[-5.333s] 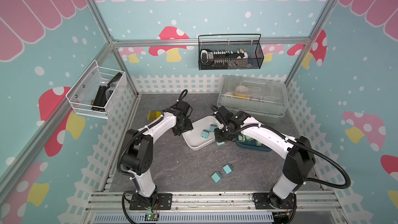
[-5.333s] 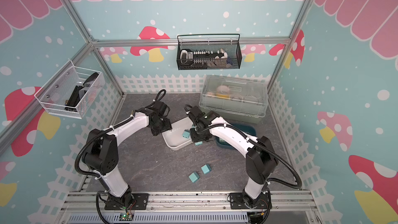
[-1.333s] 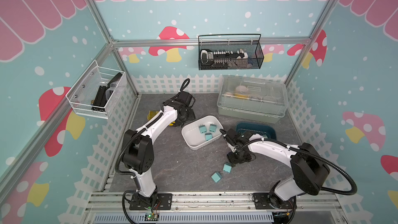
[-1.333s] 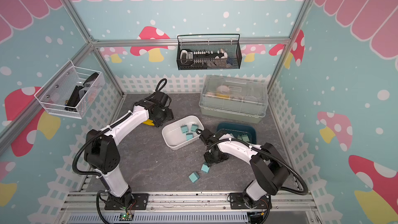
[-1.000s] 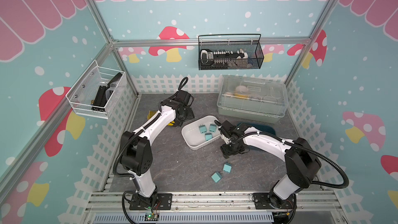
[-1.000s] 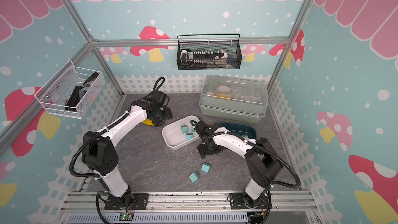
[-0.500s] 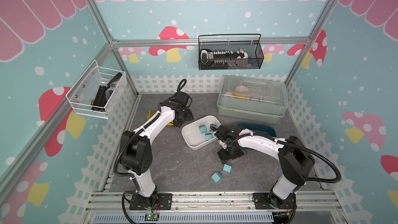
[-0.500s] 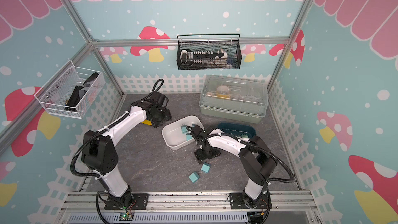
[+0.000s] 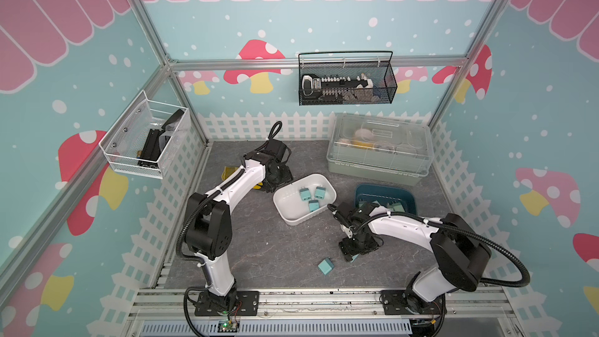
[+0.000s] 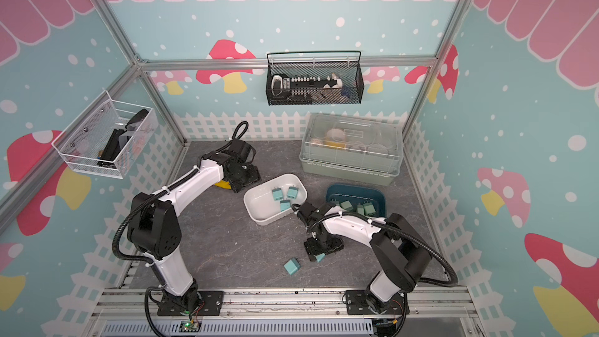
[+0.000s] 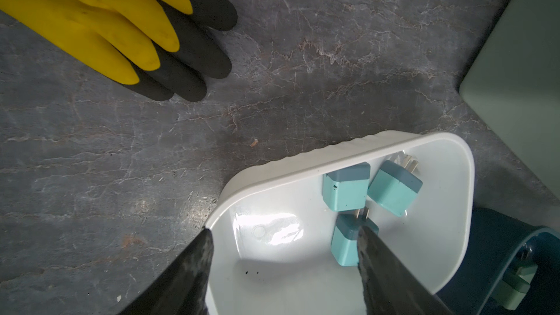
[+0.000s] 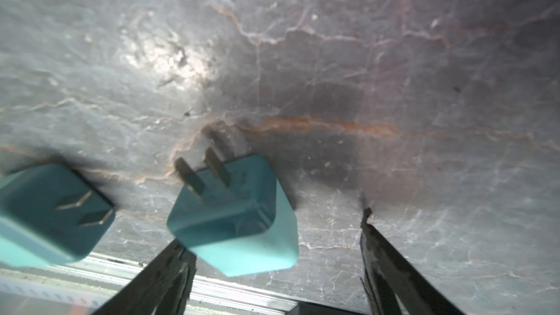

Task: Place the plugs by color into the storage box
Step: Pick up the plug from the center of the board.

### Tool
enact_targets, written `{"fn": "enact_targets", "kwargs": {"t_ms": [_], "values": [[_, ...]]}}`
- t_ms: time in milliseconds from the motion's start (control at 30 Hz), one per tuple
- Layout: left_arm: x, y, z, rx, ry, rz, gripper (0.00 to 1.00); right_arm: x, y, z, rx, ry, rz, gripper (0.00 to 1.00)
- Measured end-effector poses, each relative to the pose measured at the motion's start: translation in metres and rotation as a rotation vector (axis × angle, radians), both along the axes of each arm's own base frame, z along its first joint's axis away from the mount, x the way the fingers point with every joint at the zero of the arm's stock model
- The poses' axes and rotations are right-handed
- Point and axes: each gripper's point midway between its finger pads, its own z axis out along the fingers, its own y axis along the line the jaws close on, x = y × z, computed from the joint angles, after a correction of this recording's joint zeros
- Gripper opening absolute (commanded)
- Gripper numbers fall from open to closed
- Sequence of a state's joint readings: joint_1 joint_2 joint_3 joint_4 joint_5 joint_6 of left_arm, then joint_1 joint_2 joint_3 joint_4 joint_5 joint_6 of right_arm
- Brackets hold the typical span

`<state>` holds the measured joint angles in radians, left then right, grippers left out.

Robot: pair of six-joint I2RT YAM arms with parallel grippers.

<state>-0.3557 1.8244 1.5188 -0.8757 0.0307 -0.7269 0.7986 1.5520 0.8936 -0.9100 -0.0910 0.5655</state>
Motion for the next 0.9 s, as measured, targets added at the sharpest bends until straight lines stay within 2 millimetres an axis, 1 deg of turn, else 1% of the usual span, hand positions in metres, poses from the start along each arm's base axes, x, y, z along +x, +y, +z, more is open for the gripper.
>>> {"fn": "enact_targets", "kwargs": {"t_ms": [167, 233, 333, 400, 500, 567, 667, 767, 833, 900], "values": [[0.001, -0.001, 0.0, -0.003, -0.004, 0.001, 0.72, 0.001, 0.006, -0.001, 0.036, -0.005, 0.017, 0.78], [0.0, -0.002, 0.001, -0.003, -0.005, -0.001, 0.72, 0.001, 0.009, -0.004, 0.047, 0.001, 0.03, 0.74], [0.0, -0.003, 0.001, -0.003, -0.005, -0.004, 0.72, 0.002, 0.012, -0.01, 0.04, 0.022, 0.049, 0.63], [0.0, -0.003, 0.001, -0.003, -0.005, -0.004, 0.72, 0.004, 0.014, -0.01, 0.038, 0.026, 0.056, 0.57], [0.0, -0.003, 0.001, 0.0, -0.006, -0.003, 0.72, 0.004, 0.017, -0.009, 0.054, 0.032, 0.063, 0.45], [0.0, -0.003, 0.001, 0.001, -0.006, -0.002, 0.72, 0.004, 0.021, -0.008, 0.074, 0.037, 0.065, 0.43], [0.0, -0.003, 0.001, 0.0, -0.007, -0.002, 0.72, 0.006, 0.028, -0.003, 0.096, 0.035, 0.074, 0.4], [0.001, -0.003, 0.001, -0.002, -0.009, 0.0, 0.72, 0.011, 0.032, 0.006, 0.106, 0.023, 0.079, 0.39], [0.002, -0.004, 0.002, -0.005, -0.015, 0.004, 0.72, 0.015, 0.036, 0.016, 0.112, 0.011, 0.084, 0.39], [0.004, -0.004, 0.002, -0.009, -0.02, 0.008, 0.72, 0.022, 0.041, 0.031, 0.123, -0.012, 0.09, 0.39]]}}
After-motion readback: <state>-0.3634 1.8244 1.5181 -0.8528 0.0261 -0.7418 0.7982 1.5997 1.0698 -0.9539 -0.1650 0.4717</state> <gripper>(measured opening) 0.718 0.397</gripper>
